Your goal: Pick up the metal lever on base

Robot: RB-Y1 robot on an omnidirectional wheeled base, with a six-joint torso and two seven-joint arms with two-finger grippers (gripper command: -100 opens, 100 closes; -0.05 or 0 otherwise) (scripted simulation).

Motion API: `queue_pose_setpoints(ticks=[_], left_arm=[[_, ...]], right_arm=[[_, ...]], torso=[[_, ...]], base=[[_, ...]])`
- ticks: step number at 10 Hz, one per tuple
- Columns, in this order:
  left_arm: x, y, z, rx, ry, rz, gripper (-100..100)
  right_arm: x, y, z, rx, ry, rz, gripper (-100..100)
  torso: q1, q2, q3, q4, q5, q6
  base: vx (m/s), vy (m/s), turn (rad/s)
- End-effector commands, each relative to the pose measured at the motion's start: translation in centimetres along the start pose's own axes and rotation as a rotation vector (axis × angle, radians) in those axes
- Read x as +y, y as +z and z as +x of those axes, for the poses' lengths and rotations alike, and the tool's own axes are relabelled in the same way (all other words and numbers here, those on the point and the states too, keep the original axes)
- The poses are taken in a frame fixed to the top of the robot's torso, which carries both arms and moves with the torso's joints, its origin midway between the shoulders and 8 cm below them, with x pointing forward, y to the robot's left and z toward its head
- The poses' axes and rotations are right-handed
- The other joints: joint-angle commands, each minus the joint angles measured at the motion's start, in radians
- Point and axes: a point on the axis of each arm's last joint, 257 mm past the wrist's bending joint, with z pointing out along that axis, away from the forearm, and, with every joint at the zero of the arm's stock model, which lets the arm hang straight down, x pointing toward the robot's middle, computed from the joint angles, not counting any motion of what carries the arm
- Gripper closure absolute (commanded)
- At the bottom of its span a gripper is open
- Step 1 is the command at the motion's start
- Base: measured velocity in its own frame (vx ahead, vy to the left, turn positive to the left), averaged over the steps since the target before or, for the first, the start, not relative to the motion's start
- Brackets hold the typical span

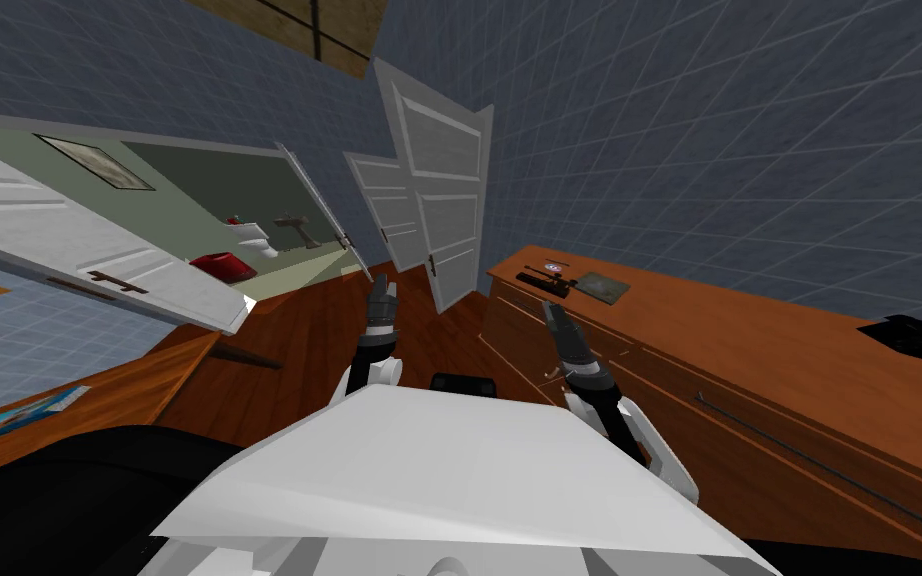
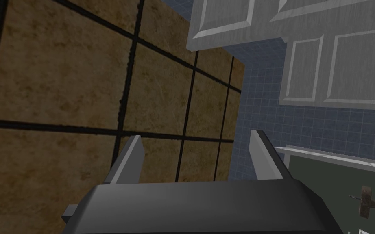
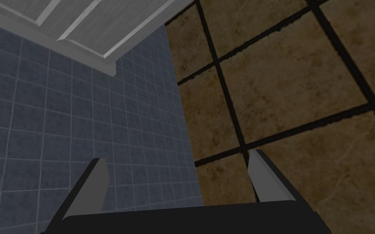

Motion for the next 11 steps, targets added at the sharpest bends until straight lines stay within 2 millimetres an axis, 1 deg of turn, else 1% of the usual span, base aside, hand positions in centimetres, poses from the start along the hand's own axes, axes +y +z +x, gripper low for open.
queue_pose_setpoints(ticks=[1,2,3,4,5,6,7,8,9,10,11], left_arm=[[0.0,0.0,0.0,0.000,0.000,0.000,0],[0.0,0.0,0.0,0.000,0.000,0.000,0],[0.0,0.0,0.0,0.000,0.000,0.000,0],[0.0,0.0,0.0,0.000,0.000,0.000,0],[0.0,0.0,0.0,0.000,0.000,0.000,0],[0.0,0.0,0.0,0.000,0.000,0.000,0],[0.0,0.0,0.0,0.000,0.000,0.000,0],[0.0,0.0,0.0,0.000,0.000,0.000,0],[0.0,0.0,0.0,0.000,0.000,0.000,0],[0.0,0.0,0.0,0.000,0.000,0.000,0],[0.0,0.0,0.0,0.000,0.000,0.000,0]], right_arm=[[-0.4,-0.8,0.5,0.042,-0.012,0.005,-100],[-1.5,-2.0,1.2,0.096,-0.029,0.026,-100],[-1.5,-2.1,1.4,0.115,-0.034,0.023,-100],[-2.6,-3.5,2.0,0.170,-0.050,0.046,-100],[-2.6,-3.5,2.2,0.191,-0.055,0.042,-100],[-3.9,-5.1,2.7,0.245,-0.071,0.068,-100],[-3.9,-5.2,2.8,0.270,-0.077,0.064,-100],[-5.1,-6.8,3.2,0.322,-0.092,0.091,-100],[-5.2,-6.9,3.3,0.351,-0.100,0.087,-100],[-6.5,-8.7,3.5,0.402,-0.114,0.118,-100],[-6.5,-8.8,3.5,0.431,-0.123,0.113,-100]], torso=[[0.000,0.000,0.000,0.000,0.000,0.000],[-0.003,0.001,0.001,0.000,0.000,0.000],[-0.002,0.001,0.001,0.000,0.000,0.000],[-0.003,0.000,0.000,0.000,0.000,0.000],[-0.002,0.000,0.000,0.000,0.000,0.000],[-0.002,0.000,0.000,0.000,0.000,0.000],[0.000,0.000,0.000,0.000,0.000,0.000],[-0.003,0.001,0.000,0.000,0.000,0.000],[-0.003,0.001,0.001,0.000,0.000,0.000],[-0.004,0.002,0.001,0.000,0.000,0.000],[-0.002,0.001,0.000,0.000,0.000,0.000]], base=[[0.003,0.212,-0.053],[0.009,0.227,-0.064],[0.030,0.203,-0.064],[0.018,0.231,-0.095],[0.013,0.233,-0.054],[0.025,0.264,-0.070],[0.002,0.200,-0.063],[-0.006,0.217,-0.072],[-0.011,0.197,-0.056],[0.013,0.242,-0.088],[0.023,0.202,-0.059]])
